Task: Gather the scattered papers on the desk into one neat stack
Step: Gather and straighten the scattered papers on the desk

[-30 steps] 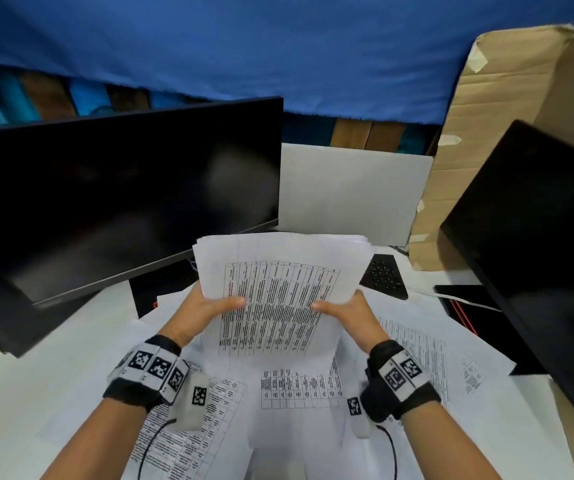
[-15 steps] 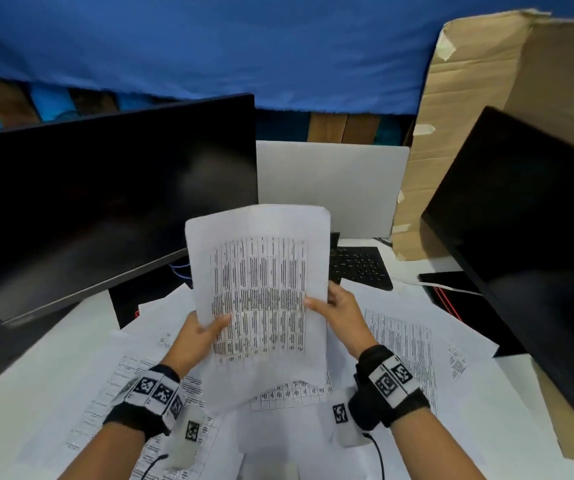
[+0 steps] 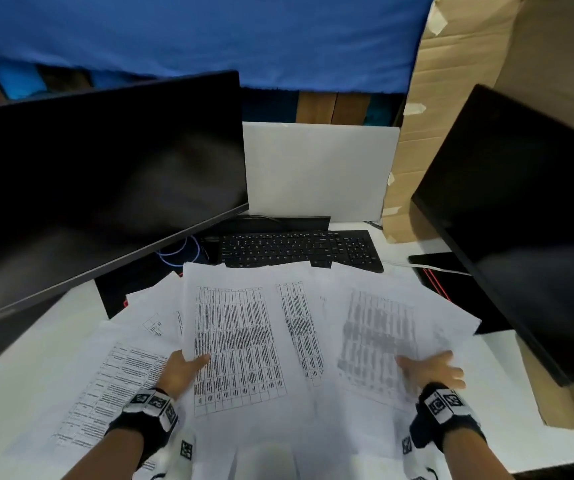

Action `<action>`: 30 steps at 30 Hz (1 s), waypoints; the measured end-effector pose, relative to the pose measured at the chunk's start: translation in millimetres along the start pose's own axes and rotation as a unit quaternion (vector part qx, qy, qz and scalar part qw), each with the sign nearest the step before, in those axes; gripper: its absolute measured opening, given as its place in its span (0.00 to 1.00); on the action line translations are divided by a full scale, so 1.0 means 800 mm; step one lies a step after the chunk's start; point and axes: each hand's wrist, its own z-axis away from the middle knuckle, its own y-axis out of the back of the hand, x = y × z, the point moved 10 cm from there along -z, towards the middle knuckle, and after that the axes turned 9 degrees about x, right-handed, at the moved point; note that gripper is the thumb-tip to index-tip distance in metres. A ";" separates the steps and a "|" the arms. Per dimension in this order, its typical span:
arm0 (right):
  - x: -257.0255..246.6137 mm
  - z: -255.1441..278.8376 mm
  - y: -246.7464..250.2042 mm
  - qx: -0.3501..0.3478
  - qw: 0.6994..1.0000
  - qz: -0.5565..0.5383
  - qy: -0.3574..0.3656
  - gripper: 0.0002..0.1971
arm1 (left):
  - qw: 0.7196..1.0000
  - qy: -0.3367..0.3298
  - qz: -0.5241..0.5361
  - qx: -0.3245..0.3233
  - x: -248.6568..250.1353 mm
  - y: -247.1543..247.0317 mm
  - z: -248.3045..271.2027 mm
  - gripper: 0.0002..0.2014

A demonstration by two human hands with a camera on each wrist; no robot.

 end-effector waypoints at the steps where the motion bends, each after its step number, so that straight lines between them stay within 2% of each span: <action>1: -0.006 0.003 -0.006 -0.008 1.000 -0.026 0.009 0.50 | 1.000 0.001 -0.002 0.004 0.001 0.000 0.001 0.13; 3: -0.010 0.000 -0.026 -0.039 0.995 -0.091 0.012 0.48 | 1.000 0.018 -0.002 0.015 0.000 0.002 0.004 0.22; 4: -0.009 0.000 -0.032 -0.047 0.992 -0.113 0.008 0.44 | 1.000 0.023 -0.013 0.015 -0.002 0.003 0.003 0.22; 7: -0.017 0.006 -0.041 -0.079 0.981 -0.170 0.039 0.30 | 1.000 0.010 -0.014 -0.001 -0.003 0.004 -0.001 0.13; 11: -0.038 0.013 -0.042 -0.102 0.970 -0.196 0.099 0.34 | 1.000 0.020 0.001 0.002 -0.008 0.006 0.000 0.23; 13: -0.054 0.012 -0.023 -0.066 0.972 -0.171 0.150 0.27 | 1.000 0.020 0.002 0.000 -0.009 0.006 -0.002 0.25; 16: -0.076 0.016 0.028 0.020 0.961 -0.165 0.220 0.08 | 1.000 0.020 -0.004 -0.001 -0.012 0.006 -0.003 0.25; 21: -0.094 0.018 0.090 0.101 0.937 -0.198 0.269 0.13 | 1.000 -0.003 -0.005 -0.007 -0.009 0.004 -0.005 0.23; 25: -0.104 0.034 0.134 0.165 0.921 -0.194 0.296 0.10 | 1.000 -0.011 0.016 -0.012 -0.011 0.003 -0.008 0.22; 26: -0.109 0.046 0.155 0.196 0.907 -0.203 0.313 0.12 | 1.000 -0.013 0.027 -0.008 -0.011 0.004 -0.008 0.22; 28: -0.126 0.078 0.205 0.254 0.859 -0.246 0.370 0.14 | 0.998 -0.024 0.055 -0.006 -0.008 0.006 -0.010 0.22; 30: -0.144 0.108 0.247 0.268 0.811 -0.314 0.415 0.14 | 0.997 -0.032 0.070 -0.006 0.001 0.008 -0.009 0.22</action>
